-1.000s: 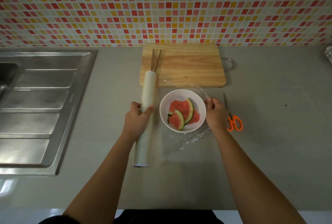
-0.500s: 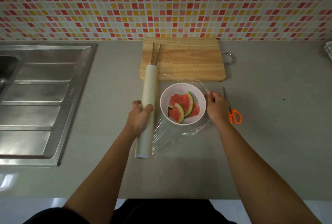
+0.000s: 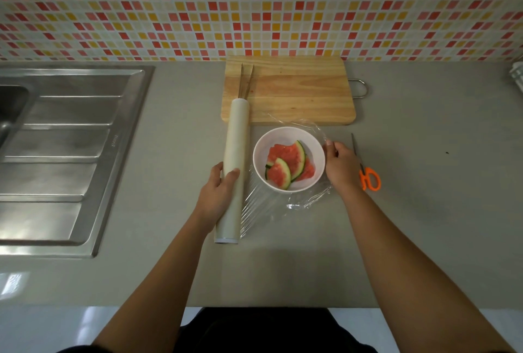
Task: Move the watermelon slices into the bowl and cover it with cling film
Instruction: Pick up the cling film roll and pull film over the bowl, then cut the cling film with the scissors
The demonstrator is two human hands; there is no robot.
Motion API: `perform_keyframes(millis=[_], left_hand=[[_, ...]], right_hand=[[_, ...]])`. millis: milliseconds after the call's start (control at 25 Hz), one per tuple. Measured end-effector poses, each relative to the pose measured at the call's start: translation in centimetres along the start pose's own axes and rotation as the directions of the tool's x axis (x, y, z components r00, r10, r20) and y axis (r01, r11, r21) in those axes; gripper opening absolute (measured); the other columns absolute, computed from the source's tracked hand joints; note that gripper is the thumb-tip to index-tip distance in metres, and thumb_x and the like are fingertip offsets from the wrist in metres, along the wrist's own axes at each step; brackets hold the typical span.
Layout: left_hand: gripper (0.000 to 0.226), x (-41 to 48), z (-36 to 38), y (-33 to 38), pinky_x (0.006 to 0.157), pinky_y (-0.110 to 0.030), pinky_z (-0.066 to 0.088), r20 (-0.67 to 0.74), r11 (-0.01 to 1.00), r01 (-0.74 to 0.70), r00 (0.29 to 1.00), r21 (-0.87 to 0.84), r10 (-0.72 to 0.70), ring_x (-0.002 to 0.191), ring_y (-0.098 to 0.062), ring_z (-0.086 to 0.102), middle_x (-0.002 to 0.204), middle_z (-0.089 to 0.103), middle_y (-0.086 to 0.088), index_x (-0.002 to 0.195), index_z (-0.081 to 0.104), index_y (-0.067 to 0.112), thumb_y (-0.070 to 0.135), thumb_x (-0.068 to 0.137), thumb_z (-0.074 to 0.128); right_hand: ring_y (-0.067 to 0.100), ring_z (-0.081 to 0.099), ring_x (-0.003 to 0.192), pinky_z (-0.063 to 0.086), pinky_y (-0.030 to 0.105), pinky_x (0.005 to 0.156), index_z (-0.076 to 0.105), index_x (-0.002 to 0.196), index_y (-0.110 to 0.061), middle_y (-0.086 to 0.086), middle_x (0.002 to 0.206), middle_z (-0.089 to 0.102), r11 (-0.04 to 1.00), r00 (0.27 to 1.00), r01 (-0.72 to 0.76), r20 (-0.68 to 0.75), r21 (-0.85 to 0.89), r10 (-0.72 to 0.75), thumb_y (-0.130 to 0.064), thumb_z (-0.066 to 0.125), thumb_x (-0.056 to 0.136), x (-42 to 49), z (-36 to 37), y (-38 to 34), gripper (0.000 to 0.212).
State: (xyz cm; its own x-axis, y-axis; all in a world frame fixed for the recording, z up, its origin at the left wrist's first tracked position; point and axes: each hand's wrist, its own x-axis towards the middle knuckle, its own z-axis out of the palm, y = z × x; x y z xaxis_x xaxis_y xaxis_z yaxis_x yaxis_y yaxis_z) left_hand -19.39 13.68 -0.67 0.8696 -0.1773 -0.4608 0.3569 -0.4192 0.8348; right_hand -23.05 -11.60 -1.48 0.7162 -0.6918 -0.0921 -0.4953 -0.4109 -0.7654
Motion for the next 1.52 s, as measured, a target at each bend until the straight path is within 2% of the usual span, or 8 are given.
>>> perform_keyframes(millis=[280, 560, 720, 920, 1120, 1280, 1400, 1520], left_hand=[[0.043, -0.9, -0.3, -0.5, 0.065, -0.034, 0.049, -0.049, 0.999, 0.051, 0.998, 0.019, -0.05, 0.082, -0.019, 0.063, 0.093, 0.061, -0.001, 0.095, 0.049, 0.024, 0.056, 0.067, 0.057], [0.045, -0.7, 0.1, -1.0, 0.056, -0.027, 0.041, -0.065, 0.999, 0.017, 0.998, 0.03, -0.015, 0.075, -0.014, 0.059, 0.087, 0.059, 0.001, 0.093, 0.05, 0.02, 0.057, 0.067, 0.056], [0.041, -0.6, 0.3, -1.2, 0.055, -0.028, 0.039, -0.088, 0.999, 0.019, 0.996, 0.043, -0.015, 0.072, -0.012, 0.056, 0.084, 0.058, 0.001, 0.087, 0.05, 0.021, 0.057, 0.067, 0.055], [0.041, -0.5, 0.1, -1.1, 0.055, -0.027, 0.04, -0.084, 0.998, 0.022, 0.996, 0.05, -0.018, 0.074, -0.012, 0.057, 0.086, 0.058, 0.002, 0.088, 0.05, 0.021, 0.056, 0.068, 0.055], [0.043, -0.6, 0.1, -1.1, 0.056, -0.028, 0.041, -0.085, 0.999, 0.02, 0.996, 0.045, -0.016, 0.075, -0.014, 0.057, 0.087, 0.058, 0.001, 0.091, 0.051, 0.02, 0.056, 0.068, 0.056], [0.03, -0.5, 0.3, -1.0, 0.055, -0.028, 0.041, -0.093, 0.999, 0.021, 0.996, 0.049, -0.016, 0.076, -0.014, 0.058, 0.09, 0.058, 0.0, 0.088, 0.05, 0.022, 0.049, 0.078, 0.059], [0.031, -0.5, 0.2, -1.0, 0.055, -0.028, 0.042, -0.102, 0.999, 0.019, 0.995, 0.042, -0.014, 0.077, -0.016, 0.059, 0.091, 0.059, -0.001, 0.091, 0.051, 0.02, 0.048, 0.079, 0.059], [0.037, -0.5, -0.1, -0.9, 0.056, -0.029, 0.042, -0.09, 0.999, 0.017, 0.996, 0.047, -0.012, 0.079, -0.017, 0.059, 0.092, 0.059, -0.001, 0.095, 0.052, 0.018, 0.051, 0.077, 0.059]], right_hand=[[0.033, 0.059, 0.088, 0.036, 0.031, 0.068, 0.061, 0.093, -0.004, 0.018, 0.092, 0.066, 1.0, 1.0, -0.018, 0.018, 0.006, 0.018, -0.033, 0.036, 0.097, 0.2, 0.1, 0.2, 0.039], [0.025, 0.059, 0.086, 0.042, 0.033, 0.079, 0.065, 0.106, -0.013, 0.001, 0.088, 0.065, 0.971, 0.974, -0.224, 0.052, 0.082, 0.221, -0.057, 0.022, 0.092, 1.4, -1.7, 1.6, 0.063], [0.035, 0.061, 0.093, 0.039, 0.03, 0.07, 0.065, 0.097, -0.007, 0.017, 0.097, 0.068, 0.973, 0.977, -0.155, -0.174, -0.173, 0.125, -0.028, 0.047, 0.091, 1.2, -4.0, 3.7, 0.028], [0.037, 0.059, 0.095, 0.046, 0.036, 0.079, 0.06, 0.102, -0.008, 0.02, 0.103, 0.062, 0.915, 0.987, -0.158, -0.088, -0.372, 0.135, -0.02, 0.058, 0.077, -0.2, -4.8, 4.9, 0.028], [0.037, 0.058, 0.098, 0.045, 0.036, 0.082, 0.06, 0.103, -0.004, 0.022, 0.103, 0.063, 0.91, 0.988, -0.153, -0.076, -0.385, 0.134, -0.015, 0.058, 0.078, -0.4, -5.3, 4.6, 0.027], [0.04, 0.057, 0.103, 0.044, 0.04, 0.083, 0.055, 0.107, 0.003, 0.027, 0.107, 0.062, 0.823, 0.994, -0.071, 0.023, -0.564, 0.102, -0.017, 0.057, 0.086, -0.3, -5.9, 4.8, 0.029], [0.044, 0.053, 0.103, 0.041, 0.041, 0.081, 0.048, 0.115, 0.003, 0.033, 0.109, 0.057, 0.874, 0.997, -0.063, 0.007, -0.483, 0.075, -0.014, 0.046, 0.092, -0.2, -6.2, 4.3, 0.029], [0.041, 0.054, 0.103, 0.039, 0.034, 0.078, 0.047, 0.126, -0.004, 0.029, 0.113, 0.058, 0.978, 1.0, -0.027, -0.016, -0.209, 0.024, -0.01, 0.042, 0.092, -0.7, -6.5, 4.3, 0.034]])
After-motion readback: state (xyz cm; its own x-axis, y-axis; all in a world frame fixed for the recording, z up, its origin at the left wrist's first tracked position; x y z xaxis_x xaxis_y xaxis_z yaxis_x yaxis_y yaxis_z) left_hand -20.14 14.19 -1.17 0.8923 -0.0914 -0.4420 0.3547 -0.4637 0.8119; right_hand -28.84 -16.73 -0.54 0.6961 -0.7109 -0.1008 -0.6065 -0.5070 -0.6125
